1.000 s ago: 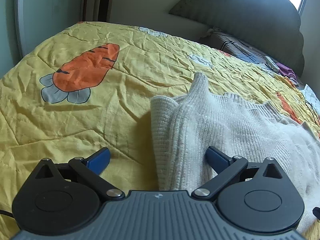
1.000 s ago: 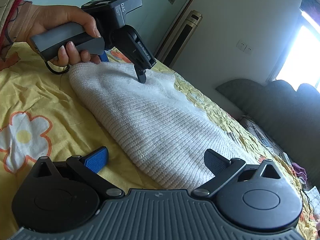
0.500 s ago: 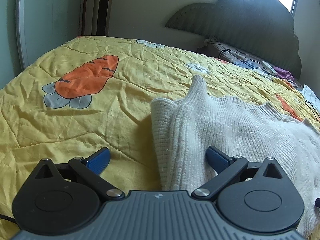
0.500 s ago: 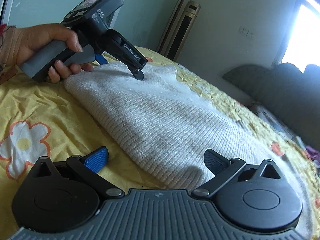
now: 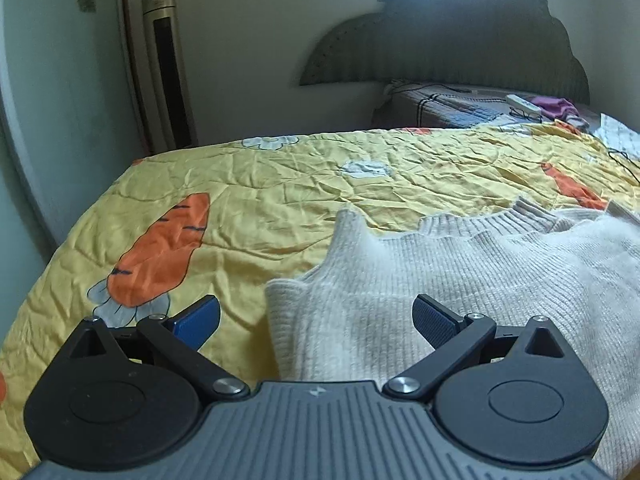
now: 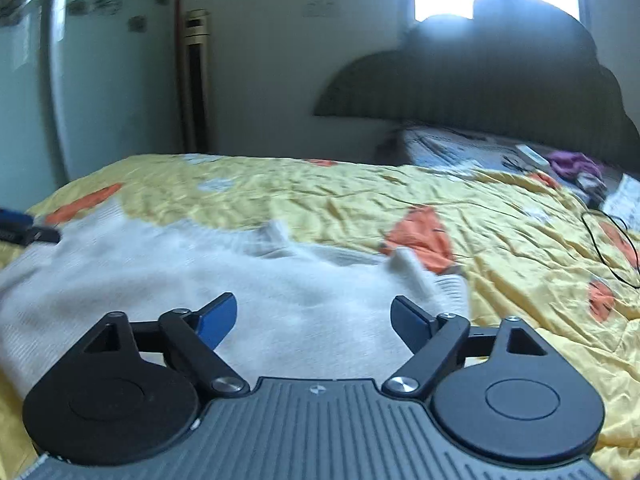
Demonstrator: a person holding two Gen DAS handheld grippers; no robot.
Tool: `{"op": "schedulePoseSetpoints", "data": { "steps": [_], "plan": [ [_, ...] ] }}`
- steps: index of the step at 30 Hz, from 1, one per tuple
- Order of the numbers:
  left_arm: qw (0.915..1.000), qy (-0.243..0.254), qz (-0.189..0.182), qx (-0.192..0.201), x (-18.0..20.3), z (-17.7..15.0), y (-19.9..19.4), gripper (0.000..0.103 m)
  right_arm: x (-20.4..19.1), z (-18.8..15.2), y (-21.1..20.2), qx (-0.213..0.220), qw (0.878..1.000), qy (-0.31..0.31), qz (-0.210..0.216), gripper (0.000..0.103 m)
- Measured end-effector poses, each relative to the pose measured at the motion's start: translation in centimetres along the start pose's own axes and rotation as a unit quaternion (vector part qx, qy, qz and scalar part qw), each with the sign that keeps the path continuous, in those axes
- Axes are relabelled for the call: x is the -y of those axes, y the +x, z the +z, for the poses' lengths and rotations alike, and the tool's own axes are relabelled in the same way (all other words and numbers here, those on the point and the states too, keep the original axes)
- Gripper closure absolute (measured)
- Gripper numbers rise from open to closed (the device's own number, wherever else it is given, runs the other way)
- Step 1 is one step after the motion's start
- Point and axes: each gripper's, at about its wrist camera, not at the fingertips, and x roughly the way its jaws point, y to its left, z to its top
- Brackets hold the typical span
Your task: Fold small clothes
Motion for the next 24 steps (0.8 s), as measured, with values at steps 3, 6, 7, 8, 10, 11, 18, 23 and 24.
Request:
{"op": "schedulePoseSetpoints", "data": {
  "steps": [3, 6, 7, 8, 10, 11, 18, 23, 24],
  "plan": [
    [0.9996, 0.028, 0.001, -0.01, 1.4, 1.0, 1.7, 0.0, 3.4, 2.0, 3.0, -0.031, 0.999, 0.013, 0.002, 0.021],
    [0.9991, 0.032, -0.006, -0.027, 2.0, 1.9, 3.5, 0.0, 4.6, 2.7, 6.3, -0.063, 0.998, 0.006, 0.006, 0.022],
    [0.9989, 0.03, -0.015, -0.033, 2.0, 2.2, 3.9, 0.0, 4.9, 2.8, 7.2, -0.074, 0.997, 0.008, 0.009, 0.022],
    [0.9987, 0.03, -0.019, -0.037, 2.0, 2.4, 4.3, 0.0, 5.0, 2.7, 8.1, -0.085, 0.996, 0.013, 0.017, 0.022],
    [0.9985, 0.033, -0.012, -0.043, 2.1, 2.9, 5.0, 0.0, 5.3, 2.7, 9.7, -0.104, 0.994, 0.021, 0.032, 0.02],
    [0.9985, 0.033, -0.008, -0.043, 2.1, 3.0, 5.2, 0.0, 5.3, 2.6, 10.2, -0.107, 0.993, 0.023, 0.033, 0.022],
    [0.9987, -0.024, -0.028, -0.036, 0.3, 3.7, 6.5, 0.001, 5.7, 2.7, 10.0, -0.107, 0.992, 0.039, 0.054, 0.069],
    [0.9973, -0.02, -0.035, -0.062, 0.9, 3.5, 6.6, 0.09, 6.7, 2.7, 9.2, -0.079, 0.995, 0.053, 0.04, 0.09],
    [0.9973, -0.018, -0.033, -0.063, 1.0, 3.2, 6.5, 0.091, 6.8, 2.7, 9.0, -0.073, 0.995, 0.054, 0.036, 0.09]
  ]
}}
